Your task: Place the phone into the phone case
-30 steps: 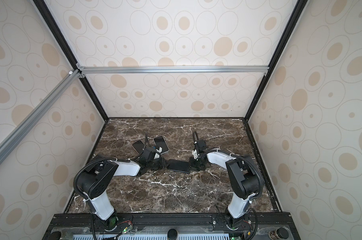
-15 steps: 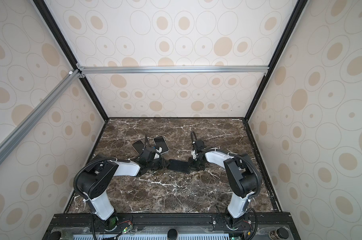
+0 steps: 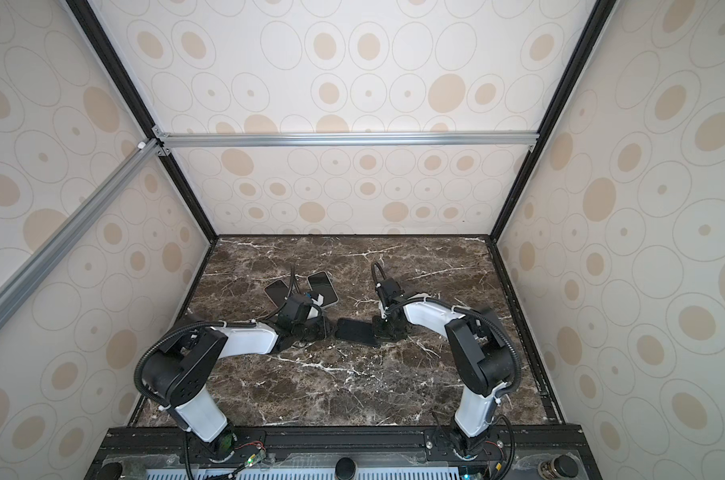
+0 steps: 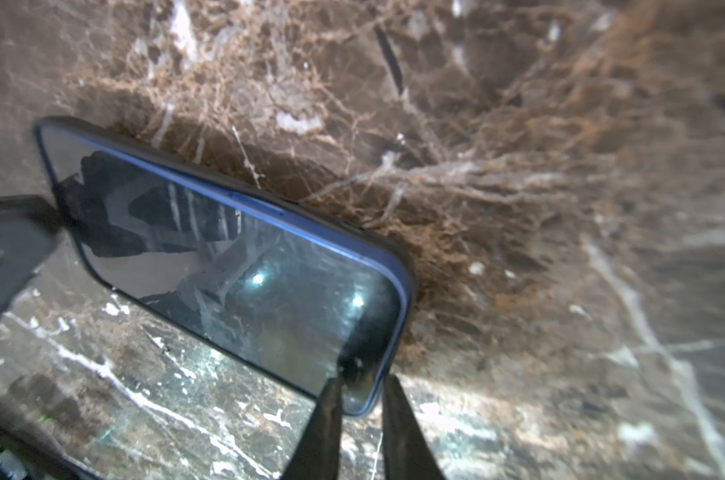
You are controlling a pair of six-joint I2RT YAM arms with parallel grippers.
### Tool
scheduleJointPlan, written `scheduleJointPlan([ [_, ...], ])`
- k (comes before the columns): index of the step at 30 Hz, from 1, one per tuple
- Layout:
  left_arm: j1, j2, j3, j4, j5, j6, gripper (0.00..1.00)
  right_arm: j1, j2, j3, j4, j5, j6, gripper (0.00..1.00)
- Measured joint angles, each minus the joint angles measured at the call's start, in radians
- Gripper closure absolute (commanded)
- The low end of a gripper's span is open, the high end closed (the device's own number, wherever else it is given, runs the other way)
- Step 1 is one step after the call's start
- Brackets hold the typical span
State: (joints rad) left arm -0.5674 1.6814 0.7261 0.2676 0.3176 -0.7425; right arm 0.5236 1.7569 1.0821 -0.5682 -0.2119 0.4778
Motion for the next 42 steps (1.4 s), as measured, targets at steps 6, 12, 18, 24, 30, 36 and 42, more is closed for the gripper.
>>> scheduleJointPlan([
  [6,0.010,-0.062,0.064,-0.056,-0.056,0.057,0.73,0.000,-0.052,0.095,-0.079,0.071,-0.028,0.67],
  [12,0.013,0.000,0.145,-0.066,-0.051,0.072,0.70,-0.052,-0.050,0.126,-0.074,0.051,-0.042,0.71],
  [18,0.013,0.084,0.145,-0.071,-0.011,0.070,0.69,-0.093,0.000,0.090,-0.027,-0.008,-0.035,0.77],
  [24,0.013,0.117,0.144,-0.067,0.024,0.069,0.71,-0.098,0.045,0.048,0.014,-0.057,-0.023,0.83],
  [30,0.013,0.139,0.143,-0.053,0.058,0.057,0.75,-0.100,0.050,0.032,0.043,-0.080,-0.019,0.85],
  [36,0.016,0.149,0.132,-0.027,0.079,0.035,0.78,-0.101,0.058,0.026,0.069,-0.103,-0.020,0.86],
  [42,0.017,0.149,0.129,-0.021,0.079,0.027,0.78,-0.106,0.066,0.027,0.068,-0.115,-0.026,0.88],
])
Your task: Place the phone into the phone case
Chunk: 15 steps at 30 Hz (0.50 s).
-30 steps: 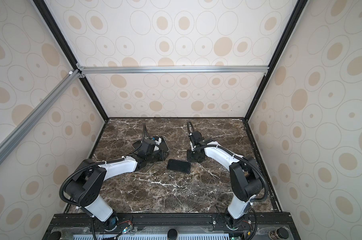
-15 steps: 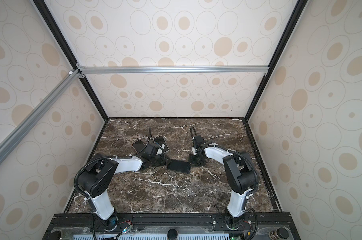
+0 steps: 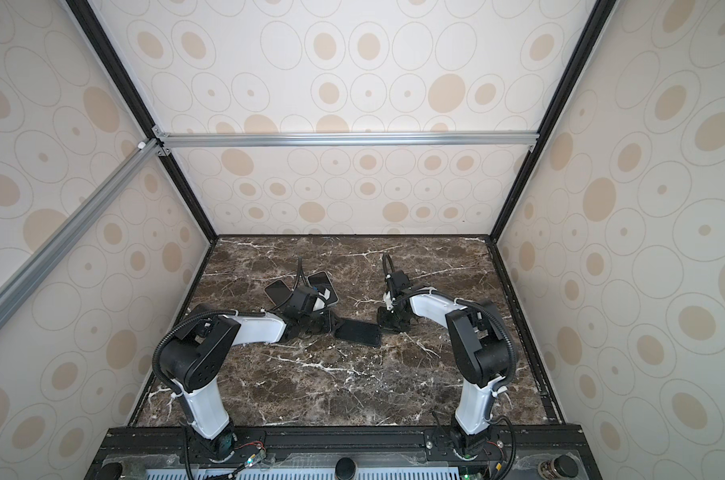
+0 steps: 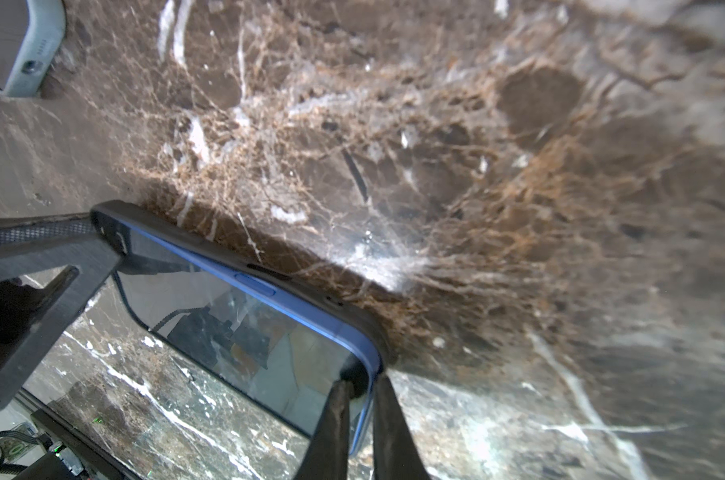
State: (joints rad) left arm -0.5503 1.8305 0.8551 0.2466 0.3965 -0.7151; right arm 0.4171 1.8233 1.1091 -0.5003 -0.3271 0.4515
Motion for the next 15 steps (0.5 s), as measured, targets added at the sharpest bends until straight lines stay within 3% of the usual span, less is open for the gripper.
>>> scheduleJointPlan([
  [9,0.000,0.000,-0.002,0.003,0.000,-0.005,0.78,0.001,0.016,-0.015,0.012,0.002,-0.008,0.88],
  [15,0.001,0.000,-0.006,0.011,0.000,-0.010,0.78,0.030,0.019,-0.003,-0.003,0.063,-0.008,0.89],
])
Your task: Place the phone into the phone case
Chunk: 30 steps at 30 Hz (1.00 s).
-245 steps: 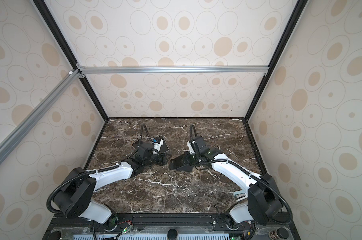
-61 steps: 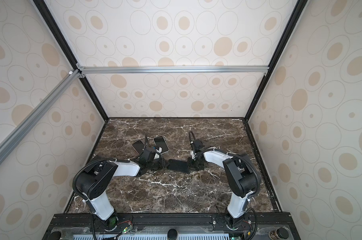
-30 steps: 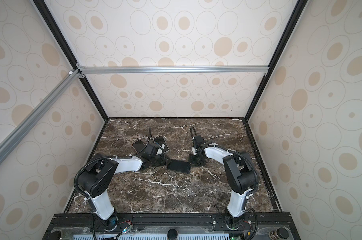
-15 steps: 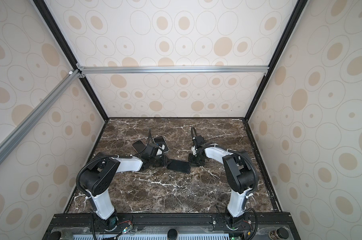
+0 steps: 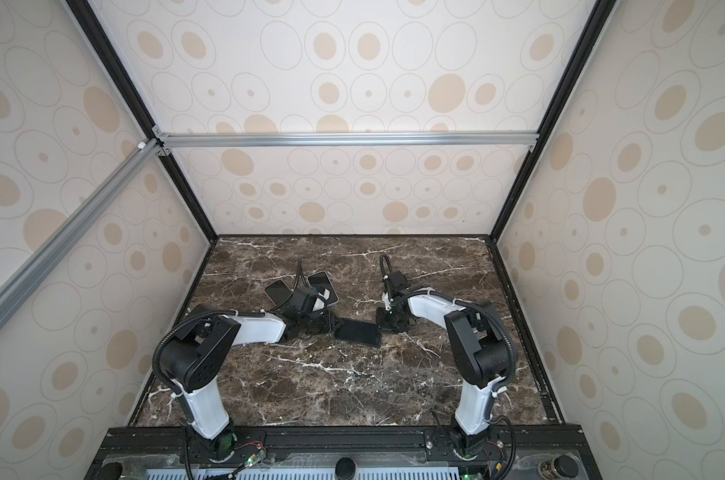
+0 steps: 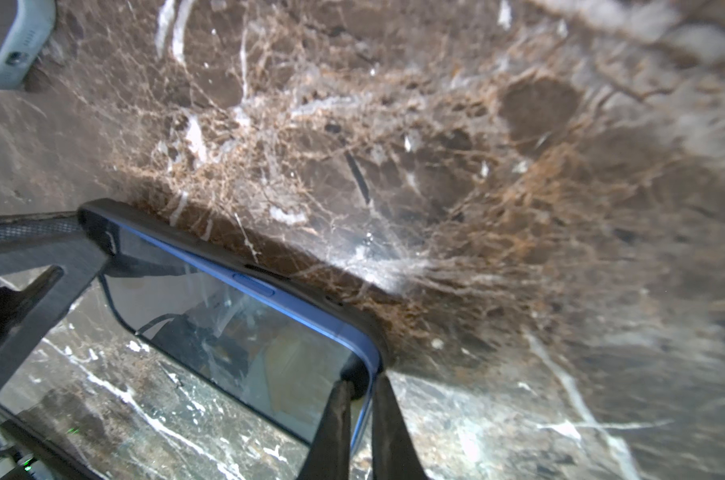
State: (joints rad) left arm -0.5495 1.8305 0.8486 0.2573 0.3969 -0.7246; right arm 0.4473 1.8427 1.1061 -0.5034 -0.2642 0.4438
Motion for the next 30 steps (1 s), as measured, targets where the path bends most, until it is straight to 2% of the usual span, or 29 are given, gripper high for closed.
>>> scheduleJointPlan([
  [7,0.000,0.000,-0.004,0.008,0.000,-0.006,0.78,0.029,0.013,0.025,-0.029,0.062,0.003,0.89],
  [23,0.001,0.000,-0.011,0.019,0.001,-0.020,0.79,0.048,0.019,0.027,-0.027,0.102,0.046,0.93],
  [30,0.027,-0.002,-0.013,0.024,-0.037,-0.021,0.79,0.071,0.043,0.025,0.119,0.166,0.055,0.93],
])
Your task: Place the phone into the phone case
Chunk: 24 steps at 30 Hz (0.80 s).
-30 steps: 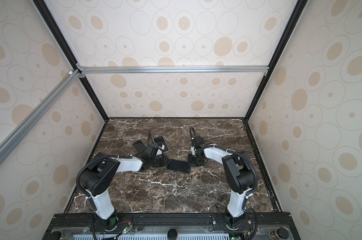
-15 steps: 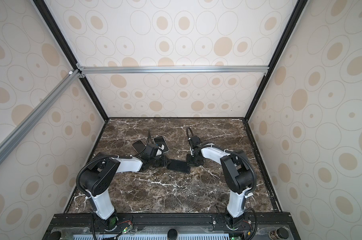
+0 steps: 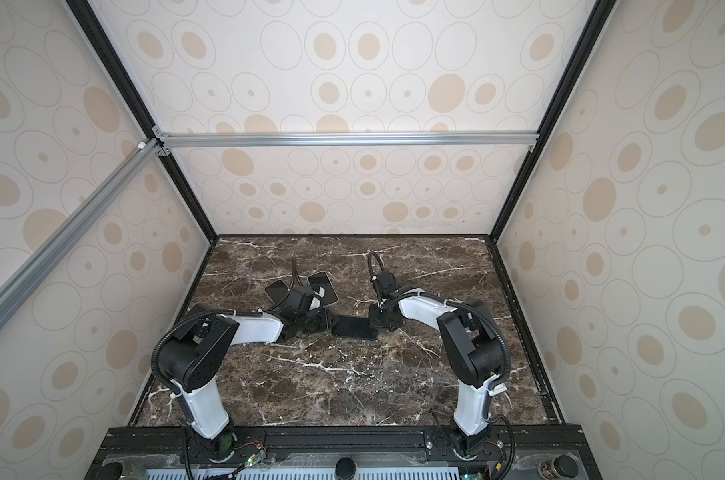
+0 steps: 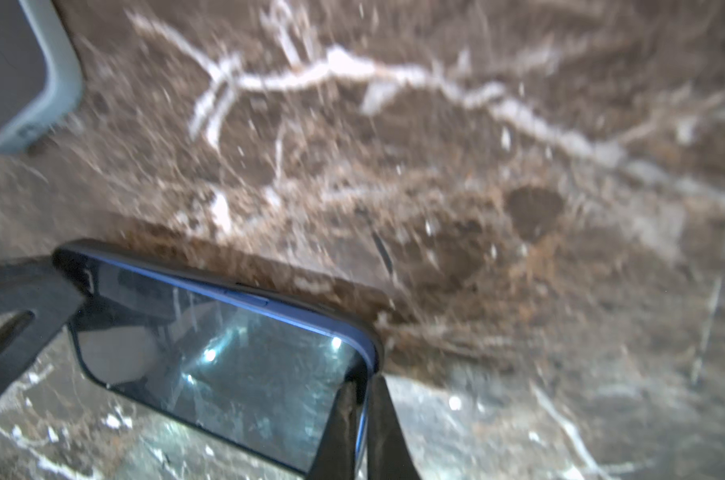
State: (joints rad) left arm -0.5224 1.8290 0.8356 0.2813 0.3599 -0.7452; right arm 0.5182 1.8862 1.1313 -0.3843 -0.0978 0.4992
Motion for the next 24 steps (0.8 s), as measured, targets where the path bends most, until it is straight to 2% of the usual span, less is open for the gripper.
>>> scheduleJointPlan([
  [4,0.012,0.000,0.000,0.006,-0.030,-0.002,0.79,0.000,0.028,0.000,0.141,0.040,0.002,0.93],
  [8,-0.004,0.002,-0.003,0.019,0.000,-0.007,0.79,0.018,0.139,-0.009,0.455,0.055,0.003,0.92],
  [11,-0.023,0.002,-0.004,0.018,0.013,-0.007,0.79,0.026,0.116,-0.045,0.495,0.049,0.006,0.91],
  [13,-0.027,0.002,-0.005,0.017,0.013,-0.007,0.79,0.027,0.065,-0.068,0.443,0.045,0.007,0.90],
  [17,-0.027,-0.002,-0.010,0.018,0.009,-0.007,0.79,0.031,-0.014,-0.057,0.213,0.055,-0.003,0.89],
  [21,-0.027,-0.011,-0.017,0.016,0.008,-0.007,0.79,0.031,-0.020,0.022,-0.028,0.074,-0.028,0.87],
  [24,-0.027,-0.017,-0.024,0.016,0.008,-0.007,0.79,0.031,-0.024,0.051,-0.143,0.075,-0.037,0.85],
])
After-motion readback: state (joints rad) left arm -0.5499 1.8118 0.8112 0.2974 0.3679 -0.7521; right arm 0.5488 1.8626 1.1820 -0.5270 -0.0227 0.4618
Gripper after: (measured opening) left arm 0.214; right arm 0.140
